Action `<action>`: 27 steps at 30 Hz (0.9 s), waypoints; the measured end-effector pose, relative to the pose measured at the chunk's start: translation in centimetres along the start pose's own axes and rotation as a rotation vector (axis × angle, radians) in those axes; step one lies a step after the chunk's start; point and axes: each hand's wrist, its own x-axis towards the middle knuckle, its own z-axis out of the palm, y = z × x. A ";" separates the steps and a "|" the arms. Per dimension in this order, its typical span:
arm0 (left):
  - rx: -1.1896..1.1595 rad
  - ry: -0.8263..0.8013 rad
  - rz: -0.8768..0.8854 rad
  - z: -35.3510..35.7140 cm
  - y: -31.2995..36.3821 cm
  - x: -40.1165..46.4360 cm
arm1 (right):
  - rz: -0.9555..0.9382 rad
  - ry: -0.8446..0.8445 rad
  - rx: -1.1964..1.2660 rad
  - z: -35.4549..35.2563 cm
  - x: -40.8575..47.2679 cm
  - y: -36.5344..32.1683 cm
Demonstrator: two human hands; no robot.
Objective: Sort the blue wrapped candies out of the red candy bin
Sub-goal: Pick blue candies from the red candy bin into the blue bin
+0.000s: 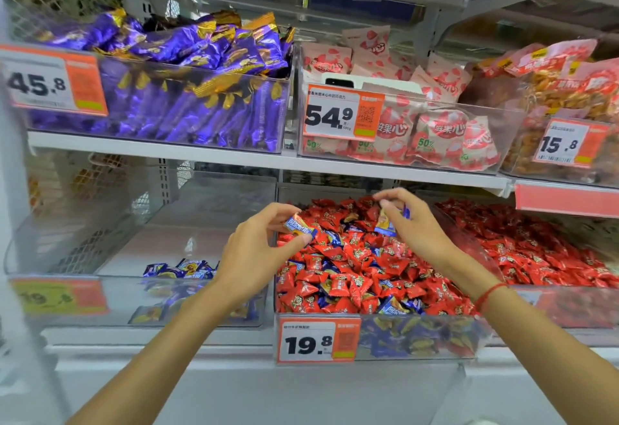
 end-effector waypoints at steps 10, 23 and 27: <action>0.059 0.219 -0.332 -9.1 -4.6 1.1 | -0.154 -0.337 -0.123 13.0 2.3 -10.8; 0.160 0.041 -0.209 -7.8 -3.3 1.4 | -0.300 -0.298 -0.197 8.9 -1.6 -6.5; 0.100 0.060 -0.034 -2.7 0.8 1.5 | -0.153 -0.082 -0.212 3.6 -3.8 -2.6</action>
